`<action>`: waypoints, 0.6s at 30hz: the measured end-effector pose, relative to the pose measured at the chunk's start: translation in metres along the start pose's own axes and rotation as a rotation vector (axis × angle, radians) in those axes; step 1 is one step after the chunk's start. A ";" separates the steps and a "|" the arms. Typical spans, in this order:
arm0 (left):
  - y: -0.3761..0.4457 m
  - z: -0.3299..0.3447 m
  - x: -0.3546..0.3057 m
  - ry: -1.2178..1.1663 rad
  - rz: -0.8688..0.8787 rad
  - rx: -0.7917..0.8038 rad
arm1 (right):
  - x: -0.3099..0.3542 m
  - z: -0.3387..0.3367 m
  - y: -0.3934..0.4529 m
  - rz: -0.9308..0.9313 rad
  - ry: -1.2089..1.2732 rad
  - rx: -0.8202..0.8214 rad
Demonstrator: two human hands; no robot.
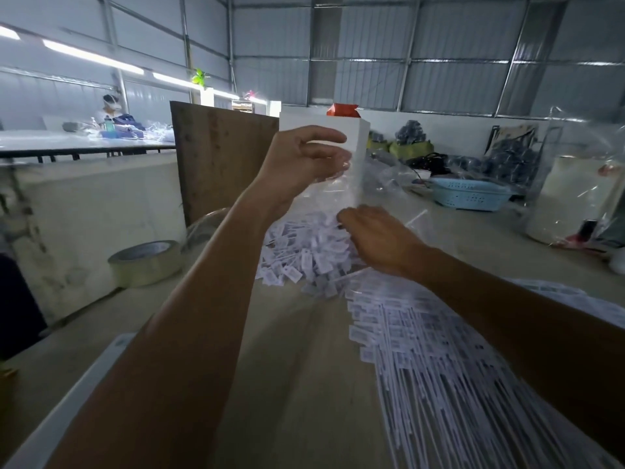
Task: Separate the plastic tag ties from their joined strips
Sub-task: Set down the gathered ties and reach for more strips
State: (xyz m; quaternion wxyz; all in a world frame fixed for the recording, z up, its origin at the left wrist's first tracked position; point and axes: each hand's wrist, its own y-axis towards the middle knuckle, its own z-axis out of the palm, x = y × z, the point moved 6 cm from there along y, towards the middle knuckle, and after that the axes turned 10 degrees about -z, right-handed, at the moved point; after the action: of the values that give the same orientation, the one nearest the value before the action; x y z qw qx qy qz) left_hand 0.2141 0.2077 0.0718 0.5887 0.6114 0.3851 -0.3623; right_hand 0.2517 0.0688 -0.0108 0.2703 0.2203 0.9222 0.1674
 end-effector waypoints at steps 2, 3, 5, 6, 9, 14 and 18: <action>0.003 0.004 0.001 0.039 0.009 0.001 | -0.016 0.020 -0.005 0.101 -0.168 0.257; 0.002 0.009 0.001 0.053 0.010 0.000 | -0.022 0.024 -0.003 0.151 -0.224 0.298; 0.001 0.017 0.001 0.074 0.025 -0.006 | -0.029 0.022 0.014 0.247 -0.276 0.263; 0.001 0.021 0.000 0.097 0.036 -0.014 | -0.031 0.020 0.025 0.305 -0.261 0.223; 0.002 0.024 -0.001 0.163 0.051 -0.049 | -0.041 0.035 0.047 0.492 -0.071 0.318; 0.003 0.020 -0.006 0.133 0.079 -0.124 | -0.060 0.066 0.042 0.533 0.283 0.545; 0.001 0.026 -0.008 0.138 0.102 -0.146 | -0.046 0.047 0.050 0.293 0.458 0.333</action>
State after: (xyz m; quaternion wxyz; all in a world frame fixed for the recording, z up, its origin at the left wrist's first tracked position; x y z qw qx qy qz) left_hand 0.2113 0.1817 0.0781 0.6212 0.6093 0.4187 -0.2599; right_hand 0.3297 0.0970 -0.0076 -0.0114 0.3487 0.9322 0.0964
